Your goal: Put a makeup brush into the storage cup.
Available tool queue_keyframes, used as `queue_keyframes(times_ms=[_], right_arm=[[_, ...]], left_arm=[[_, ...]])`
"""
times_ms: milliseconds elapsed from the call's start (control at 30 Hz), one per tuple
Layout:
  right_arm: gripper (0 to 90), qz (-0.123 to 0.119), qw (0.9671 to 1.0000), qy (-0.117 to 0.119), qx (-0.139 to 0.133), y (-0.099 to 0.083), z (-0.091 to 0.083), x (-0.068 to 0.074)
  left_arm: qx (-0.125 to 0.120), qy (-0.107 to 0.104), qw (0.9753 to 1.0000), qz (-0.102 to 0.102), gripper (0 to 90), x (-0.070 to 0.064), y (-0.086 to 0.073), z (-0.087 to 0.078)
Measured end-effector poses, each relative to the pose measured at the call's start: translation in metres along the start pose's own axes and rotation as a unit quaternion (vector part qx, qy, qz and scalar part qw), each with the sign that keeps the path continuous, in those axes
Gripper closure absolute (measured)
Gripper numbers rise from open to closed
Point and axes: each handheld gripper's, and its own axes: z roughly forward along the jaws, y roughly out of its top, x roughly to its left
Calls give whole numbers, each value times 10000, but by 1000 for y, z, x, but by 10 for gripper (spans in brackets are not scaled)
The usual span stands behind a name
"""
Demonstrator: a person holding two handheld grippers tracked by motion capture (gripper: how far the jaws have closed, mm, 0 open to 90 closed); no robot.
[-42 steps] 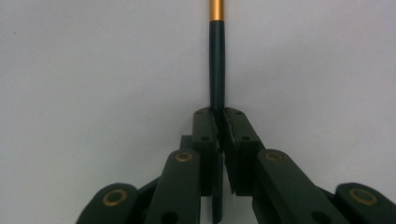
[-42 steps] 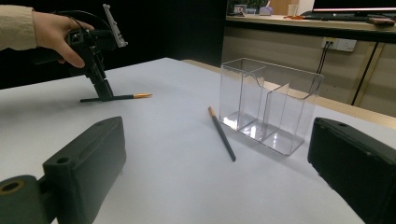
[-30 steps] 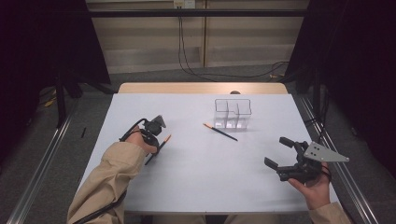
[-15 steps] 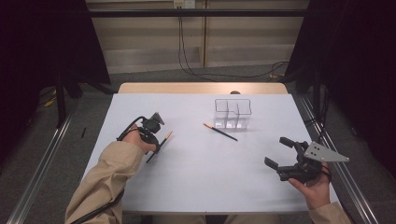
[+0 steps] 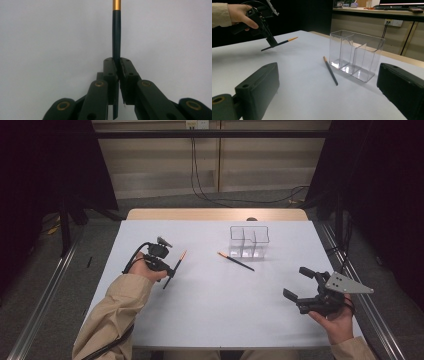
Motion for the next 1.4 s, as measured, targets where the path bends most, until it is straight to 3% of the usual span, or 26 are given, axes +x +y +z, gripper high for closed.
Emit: queue_keyframes(times_ms=[33,67,167,200,233,267,300,400,500,533,567,600,733,800,833,867,933,1000,1033,1133,1167,1267,1367,1400], right_arm=[[38,-11,10000,2,-10,0,0,0],[38,-11,10000,2,-10,0,0,0],[37,-4,10000,-1,-6,0,0,0],[37,-4,10000,-1,-6,0,0,0],[37,4,10000,-2,-13,0,0,0],[37,1,10000,-7,-11,0,-1,0],[37,2,10000,-3,-11,0,-1,0],[37,-5,10000,-5,-11,0,-1,0],[37,-6,10000,-3,-14,0,0,0],[37,-6,10000,-3,-14,0,0,0],[37,-13,10000,2,-8,0,0,0],[37,-13,10000,7,-8,0,0,0],[37,-23,10000,9,-9,0,1,0],[37,-15,10000,14,-5,0,1,0],[37,-13,10000,18,-4,0,1,1],[37,-13,10000,18,-4,0,1,1],[37,-17,10000,17,-1,0,1,1],[37,-10,10000,20,3,0,1,1],[37,-13,10000,26,0,0,1,1],[37,-9,10000,31,3,0,1,1],[37,-4,10000,31,7,0,1,1],[37,1,10000,41,16,0,2,1],[37,-8,10000,50,22,-1,3,1],[37,-7,10000,60,24,-1,3,1]], left_arm=[[-215,-16,9998,3,844,0,-1,-1],[-215,-16,9998,3,844,0,-1,-1],[-671,-4,9977,-31,844,-1,-4,-1],[-671,-4,9977,-31,844,-1,-4,-1],[-970,-27,9952,-104,844,-1,-5,-2],[-970,-27,9952,-104,844,-1,-5,-2],[-1230,-9,9923,-131,844,-1,-7,-3],[-1596,14,9871,-99,844,-3,-10,-4],[-2092,-81,9777,-190,844,-5,-14,-5],[-2092,-81,9777,-190,844,-5,-14,-5],[-2292,-173,9730,-211,844,-7,-15,-5],[-2292,-173,9730,-211,844,-7,-15,-5],[-2503,-527,9666,-169,844,-14,-17,-3],[-2535,-552,9656,-178,844,-16,-17,-2],[-2595,-652,9635,-112,844,-19,-16,0],[-2595,-652,9635,-112,844,-19,-16,0],[-2761,-735,9583,-90,844,-24,-16,1],[-2782,-711,9578,-122,844,-25,-16,2],[-2839,-773,9557,-89,844,-29,-16,3],[-2858,-780,9551,-33,844,-32,-16,4],[-2944,-799,9523,9,844,-36,-16,5],[-2967,-849,9512,65,844,-39,-15,6],[-3097,-1007,9455,23,843,-42,-15,10],[-3097,-1007,9455,23,844,-42,-15,10]])
